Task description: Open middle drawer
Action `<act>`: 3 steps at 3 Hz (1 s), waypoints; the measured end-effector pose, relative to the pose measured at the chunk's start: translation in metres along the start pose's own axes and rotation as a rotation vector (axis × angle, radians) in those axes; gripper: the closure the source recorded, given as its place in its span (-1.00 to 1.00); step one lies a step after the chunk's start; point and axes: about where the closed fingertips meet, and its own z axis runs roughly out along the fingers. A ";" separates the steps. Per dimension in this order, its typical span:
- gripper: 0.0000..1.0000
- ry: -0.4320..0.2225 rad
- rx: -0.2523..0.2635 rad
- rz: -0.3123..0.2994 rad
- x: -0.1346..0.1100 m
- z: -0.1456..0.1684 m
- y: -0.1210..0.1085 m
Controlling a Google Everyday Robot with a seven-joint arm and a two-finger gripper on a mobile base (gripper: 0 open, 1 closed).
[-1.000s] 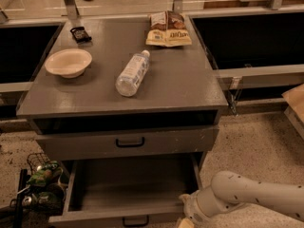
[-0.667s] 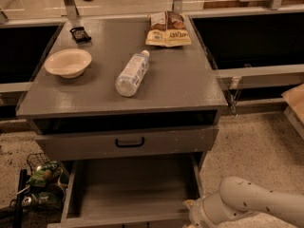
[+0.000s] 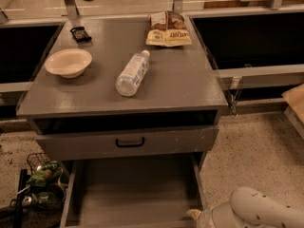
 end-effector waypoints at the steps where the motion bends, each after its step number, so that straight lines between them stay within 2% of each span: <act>1: -1.00 -0.026 0.039 -0.023 -0.015 -0.009 -0.004; 2: -1.00 -0.039 0.079 -0.059 -0.033 -0.021 -0.006; 3: -1.00 -0.033 0.072 -0.055 -0.031 -0.018 -0.006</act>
Offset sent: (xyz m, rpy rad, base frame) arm 0.0391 0.0083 0.0553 -0.0087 -0.1784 -0.0200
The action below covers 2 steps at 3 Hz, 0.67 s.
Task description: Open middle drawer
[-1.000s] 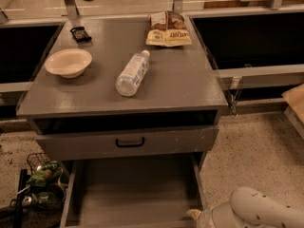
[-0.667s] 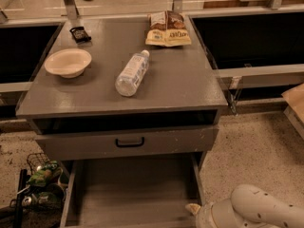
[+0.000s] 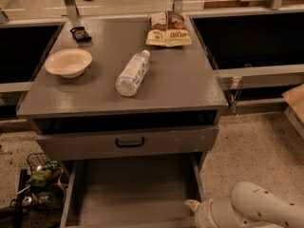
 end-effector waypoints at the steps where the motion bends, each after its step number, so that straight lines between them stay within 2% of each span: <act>1: -1.00 0.009 -0.026 0.020 0.005 0.018 -0.005; 2: -1.00 0.032 -0.067 0.041 0.012 0.042 -0.007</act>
Offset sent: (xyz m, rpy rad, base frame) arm 0.0046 0.0260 -0.0681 -0.0082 0.1335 0.0253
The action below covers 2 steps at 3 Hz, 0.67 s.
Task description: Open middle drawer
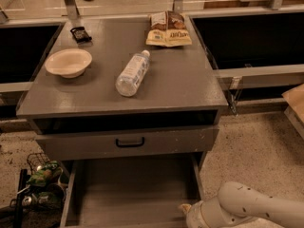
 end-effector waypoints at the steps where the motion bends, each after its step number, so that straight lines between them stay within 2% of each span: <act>1: -1.00 0.009 -0.009 0.003 0.005 -0.002 0.006; 2: -1.00 0.014 -0.028 -0.010 0.006 -0.002 0.016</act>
Offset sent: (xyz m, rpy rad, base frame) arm -0.0247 0.0005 0.0095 0.0073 0.0204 0.0523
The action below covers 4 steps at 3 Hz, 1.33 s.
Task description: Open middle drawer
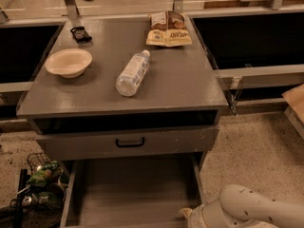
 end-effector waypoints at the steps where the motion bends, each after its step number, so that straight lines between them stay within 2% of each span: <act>1: -1.00 0.002 -0.023 -0.010 0.001 0.001 0.007; 3: -1.00 -0.023 -0.051 -0.028 0.009 -0.006 0.020; 4: -1.00 -0.040 -0.062 -0.036 0.024 -0.015 0.032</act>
Offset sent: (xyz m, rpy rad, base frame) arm -0.0147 -0.0009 0.0063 0.0289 0.0127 0.0408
